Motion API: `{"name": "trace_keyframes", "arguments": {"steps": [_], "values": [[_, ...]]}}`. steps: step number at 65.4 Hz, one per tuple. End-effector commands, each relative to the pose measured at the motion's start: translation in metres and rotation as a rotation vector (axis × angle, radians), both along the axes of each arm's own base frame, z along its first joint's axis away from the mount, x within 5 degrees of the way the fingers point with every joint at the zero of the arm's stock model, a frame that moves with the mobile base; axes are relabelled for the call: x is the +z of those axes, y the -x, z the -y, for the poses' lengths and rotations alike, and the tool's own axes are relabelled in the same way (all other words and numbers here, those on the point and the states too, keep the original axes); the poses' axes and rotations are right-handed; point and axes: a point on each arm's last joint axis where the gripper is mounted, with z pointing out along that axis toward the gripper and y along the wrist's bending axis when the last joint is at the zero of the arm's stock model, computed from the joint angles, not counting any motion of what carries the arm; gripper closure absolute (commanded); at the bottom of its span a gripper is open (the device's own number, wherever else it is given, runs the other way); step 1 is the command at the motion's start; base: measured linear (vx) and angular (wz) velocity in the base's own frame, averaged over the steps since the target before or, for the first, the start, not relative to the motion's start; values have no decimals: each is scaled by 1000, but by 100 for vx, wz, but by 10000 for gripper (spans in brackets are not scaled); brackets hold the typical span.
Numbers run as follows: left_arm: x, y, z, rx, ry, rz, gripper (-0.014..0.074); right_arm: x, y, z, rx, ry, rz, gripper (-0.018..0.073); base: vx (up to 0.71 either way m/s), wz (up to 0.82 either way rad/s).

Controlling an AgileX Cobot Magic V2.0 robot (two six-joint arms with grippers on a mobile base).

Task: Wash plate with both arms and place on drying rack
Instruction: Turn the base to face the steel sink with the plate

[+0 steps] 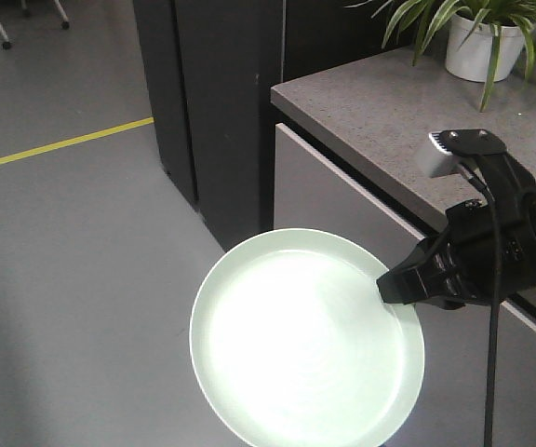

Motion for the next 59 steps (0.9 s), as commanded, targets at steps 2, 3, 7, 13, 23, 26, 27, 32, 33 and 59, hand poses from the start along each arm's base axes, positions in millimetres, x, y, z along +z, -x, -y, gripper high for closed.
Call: {"name": "trace_keyframes", "arguments": {"steps": [2, 3, 7, 13, 23, 26, 27, 32, 33, 59], "values": [[15, 3, 0, -2, 5, 115, 603, 16, 2, -1, -16, -56, 59, 561, 7, -27], [15, 3, 0, -2, 5, 115, 603, 16, 2, -1, -16, -56, 59, 561, 7, -27], [15, 3, 0, -2, 5, 115, 603, 16, 2, -1, -16, -56, 59, 561, 7, -26], [15, 3, 0, -2, 5, 115, 603, 16, 2, -1, -16, -56, 59, 561, 7, -26], [15, 3, 0, -2, 5, 115, 603, 16, 2, -1, -17, -56, 59, 561, 6, -25], [15, 3, 0, -2, 5, 115, 603, 16, 2, -1, -17, -56, 59, 561, 6, -25], [15, 3, 0, -2, 5, 115, 603, 16, 2, -1, -17, -56, 59, 561, 6, -25], [15, 3, 0, -2, 5, 115, 603, 16, 2, -1, -17, -56, 59, 561, 6, -24], [15, 3, 0, -2, 5, 115, 603, 16, 2, -1, -17, -56, 59, 561, 6, -24], [15, 3, 0, -2, 5, 115, 603, 16, 2, -1, -17, -56, 59, 561, 6, -23]]}}
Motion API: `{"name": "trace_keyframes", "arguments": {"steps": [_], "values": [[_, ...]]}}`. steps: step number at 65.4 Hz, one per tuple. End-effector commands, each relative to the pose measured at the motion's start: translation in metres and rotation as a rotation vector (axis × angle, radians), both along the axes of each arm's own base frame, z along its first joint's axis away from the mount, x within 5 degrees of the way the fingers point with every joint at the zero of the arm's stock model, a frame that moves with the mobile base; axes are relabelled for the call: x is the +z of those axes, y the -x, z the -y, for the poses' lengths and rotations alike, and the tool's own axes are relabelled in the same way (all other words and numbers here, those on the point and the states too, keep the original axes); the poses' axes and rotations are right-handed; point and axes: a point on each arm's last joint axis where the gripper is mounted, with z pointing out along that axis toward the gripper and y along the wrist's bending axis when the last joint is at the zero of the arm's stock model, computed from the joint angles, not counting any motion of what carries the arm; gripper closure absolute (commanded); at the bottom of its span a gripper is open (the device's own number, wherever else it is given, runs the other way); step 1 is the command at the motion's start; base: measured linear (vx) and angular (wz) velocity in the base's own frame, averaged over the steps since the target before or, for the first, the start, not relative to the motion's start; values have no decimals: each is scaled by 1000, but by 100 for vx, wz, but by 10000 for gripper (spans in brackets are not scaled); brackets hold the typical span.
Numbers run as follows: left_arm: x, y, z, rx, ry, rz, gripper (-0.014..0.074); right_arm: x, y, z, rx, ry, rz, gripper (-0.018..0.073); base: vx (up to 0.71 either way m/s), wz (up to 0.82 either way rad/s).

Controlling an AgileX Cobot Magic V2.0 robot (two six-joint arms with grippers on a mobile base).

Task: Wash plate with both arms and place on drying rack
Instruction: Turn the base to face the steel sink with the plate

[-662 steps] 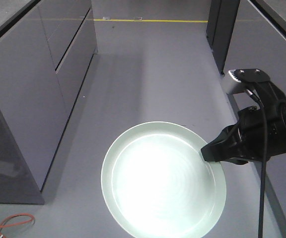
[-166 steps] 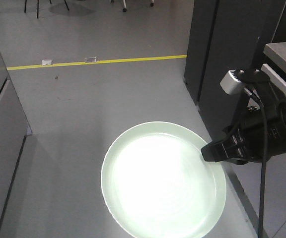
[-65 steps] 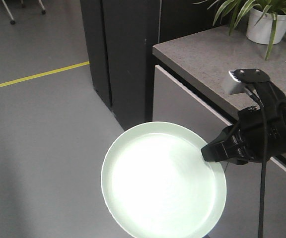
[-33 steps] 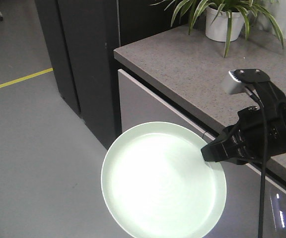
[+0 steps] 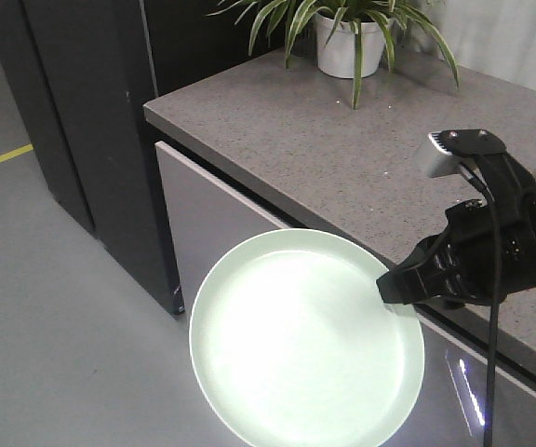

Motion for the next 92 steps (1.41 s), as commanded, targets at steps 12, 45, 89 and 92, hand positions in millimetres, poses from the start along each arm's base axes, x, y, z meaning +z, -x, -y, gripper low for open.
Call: {"name": "trace_keyframes", "arguments": {"steps": [12, 45, 89, 92], "values": [[15, 3, 0, -2, 5, 115, 603, 16, 2, -1, -17, -56, 59, 561, 6, -25], [15, 3, 0, -2, 5, 115, 603, 16, 3, -1, -13, -56, 55, 561, 6, -31], [15, 3, 0, -2, 5, 115, 603, 16, 3, -1, -13, -56, 55, 561, 6, -29], [15, 3, 0, -2, 5, 115, 603, 16, 3, -1, -13, -56, 55, 561, 6, -25]]}}
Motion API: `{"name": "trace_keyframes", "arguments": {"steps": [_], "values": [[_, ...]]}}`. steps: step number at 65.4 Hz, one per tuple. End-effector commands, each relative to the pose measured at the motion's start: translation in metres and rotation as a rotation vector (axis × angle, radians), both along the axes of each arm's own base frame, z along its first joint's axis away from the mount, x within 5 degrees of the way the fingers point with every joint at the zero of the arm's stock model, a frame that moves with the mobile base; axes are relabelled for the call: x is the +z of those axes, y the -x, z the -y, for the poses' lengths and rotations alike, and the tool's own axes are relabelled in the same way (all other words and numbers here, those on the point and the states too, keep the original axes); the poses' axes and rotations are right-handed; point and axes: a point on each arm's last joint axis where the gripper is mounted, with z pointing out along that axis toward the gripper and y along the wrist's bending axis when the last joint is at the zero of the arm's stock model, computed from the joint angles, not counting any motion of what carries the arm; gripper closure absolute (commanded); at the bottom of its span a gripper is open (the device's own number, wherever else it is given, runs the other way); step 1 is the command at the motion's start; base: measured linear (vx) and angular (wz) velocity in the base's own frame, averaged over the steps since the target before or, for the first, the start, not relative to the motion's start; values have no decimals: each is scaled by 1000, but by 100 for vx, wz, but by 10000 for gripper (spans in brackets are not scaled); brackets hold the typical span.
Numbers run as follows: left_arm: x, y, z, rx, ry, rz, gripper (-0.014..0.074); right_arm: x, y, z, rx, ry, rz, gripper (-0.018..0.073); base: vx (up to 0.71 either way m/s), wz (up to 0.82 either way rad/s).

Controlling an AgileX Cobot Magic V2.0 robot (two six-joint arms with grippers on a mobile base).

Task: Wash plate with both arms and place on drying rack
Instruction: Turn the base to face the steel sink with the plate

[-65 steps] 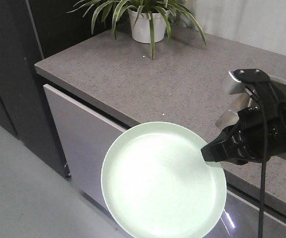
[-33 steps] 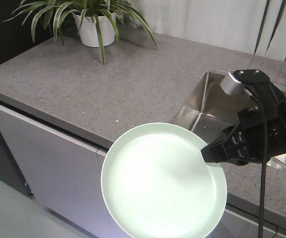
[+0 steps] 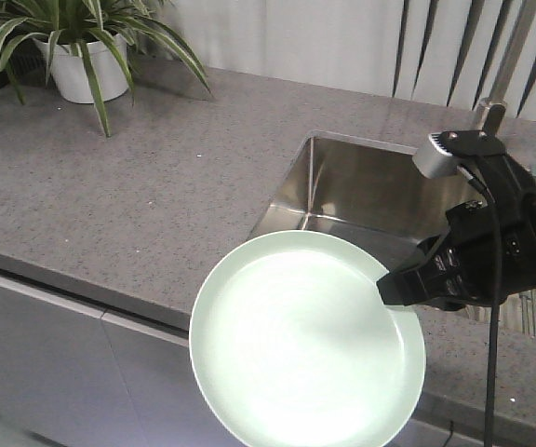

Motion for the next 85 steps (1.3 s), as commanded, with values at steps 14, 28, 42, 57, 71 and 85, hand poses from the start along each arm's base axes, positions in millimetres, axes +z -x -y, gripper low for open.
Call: {"name": "trace_keyframes", "arguments": {"steps": [14, 28, 42, 57, 71, 85], "values": [[15, 3, 0, -2, 5, 115, 603, 16, 2, -1, -17, -56, 60, 561, 6, -23], [15, 3, 0, -2, 5, 115, 603, 16, 2, -1, -17, -56, 60, 561, 5, -22], [15, 3, 0, -2, 5, 115, 603, 16, 2, -1, -17, -56, 60, 561, 5, -21], [15, 3, 0, -2, 5, 115, 603, 16, 2, -1, -17, -56, 60, 561, 4, -19], [15, 3, 0, -2, 5, 115, 603, 16, 2, -1, -16, -56, 59, 561, 4, -19], [15, 3, 0, -2, 5, 115, 603, 16, 2, -1, -16, -56, 59, 561, 5, -20]]}}
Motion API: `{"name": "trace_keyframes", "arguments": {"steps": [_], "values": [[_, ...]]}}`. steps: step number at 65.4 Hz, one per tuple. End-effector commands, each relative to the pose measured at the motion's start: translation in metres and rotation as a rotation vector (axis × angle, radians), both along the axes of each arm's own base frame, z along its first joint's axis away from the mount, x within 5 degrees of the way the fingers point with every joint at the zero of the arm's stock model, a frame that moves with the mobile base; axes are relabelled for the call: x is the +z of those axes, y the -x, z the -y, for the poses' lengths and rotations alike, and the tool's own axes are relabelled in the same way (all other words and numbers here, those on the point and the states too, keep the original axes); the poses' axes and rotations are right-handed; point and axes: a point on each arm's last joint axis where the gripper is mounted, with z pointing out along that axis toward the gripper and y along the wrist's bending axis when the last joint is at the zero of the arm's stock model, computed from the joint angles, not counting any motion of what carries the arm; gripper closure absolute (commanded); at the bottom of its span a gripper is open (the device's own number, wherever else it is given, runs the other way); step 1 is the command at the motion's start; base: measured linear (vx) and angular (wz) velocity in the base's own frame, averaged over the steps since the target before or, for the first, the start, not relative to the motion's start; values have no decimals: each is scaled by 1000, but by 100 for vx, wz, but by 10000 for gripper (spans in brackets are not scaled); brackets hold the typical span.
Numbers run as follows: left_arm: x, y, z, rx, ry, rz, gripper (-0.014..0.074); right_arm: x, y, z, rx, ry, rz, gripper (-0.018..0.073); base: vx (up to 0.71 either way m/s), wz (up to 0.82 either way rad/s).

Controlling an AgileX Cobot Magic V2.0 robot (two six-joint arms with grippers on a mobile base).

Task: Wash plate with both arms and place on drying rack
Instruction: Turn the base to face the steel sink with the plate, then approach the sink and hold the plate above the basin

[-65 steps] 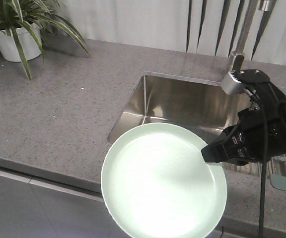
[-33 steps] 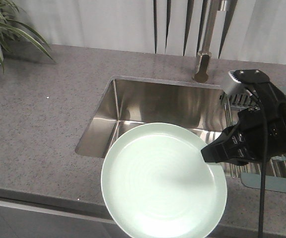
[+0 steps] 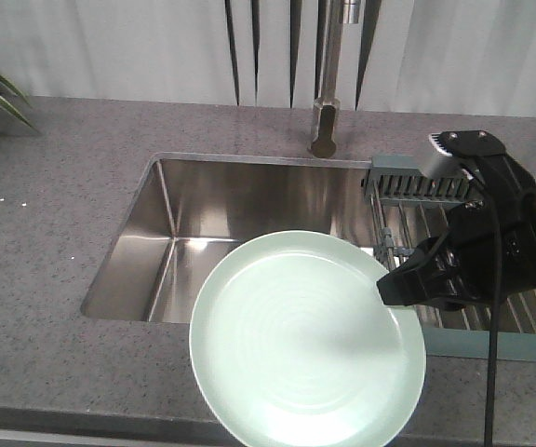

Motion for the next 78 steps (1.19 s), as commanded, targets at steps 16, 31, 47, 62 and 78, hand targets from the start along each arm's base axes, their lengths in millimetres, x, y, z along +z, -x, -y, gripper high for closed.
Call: {"name": "trace_keyframes", "arguments": {"steps": [16, 31, 47, 62, 78], "values": [[15, 3, 0, -2, 5, 115, 603, 16, 2, -1, -17, -56, 60, 561, 5, -18], [15, 3, 0, -2, 5, 115, 603, 16, 2, -1, -17, -56, 60, 561, 4, -14], [15, 3, 0, -2, 5, 115, 603, 16, 2, -1, -17, -56, 60, 561, 4, -9], [15, 3, 0, -2, 5, 115, 603, 16, 2, -1, -17, -56, 60, 561, 4, -1], [15, 3, 0, -2, 5, 115, 603, 16, 2, -1, -17, -56, 60, 561, 5, 3]]}}
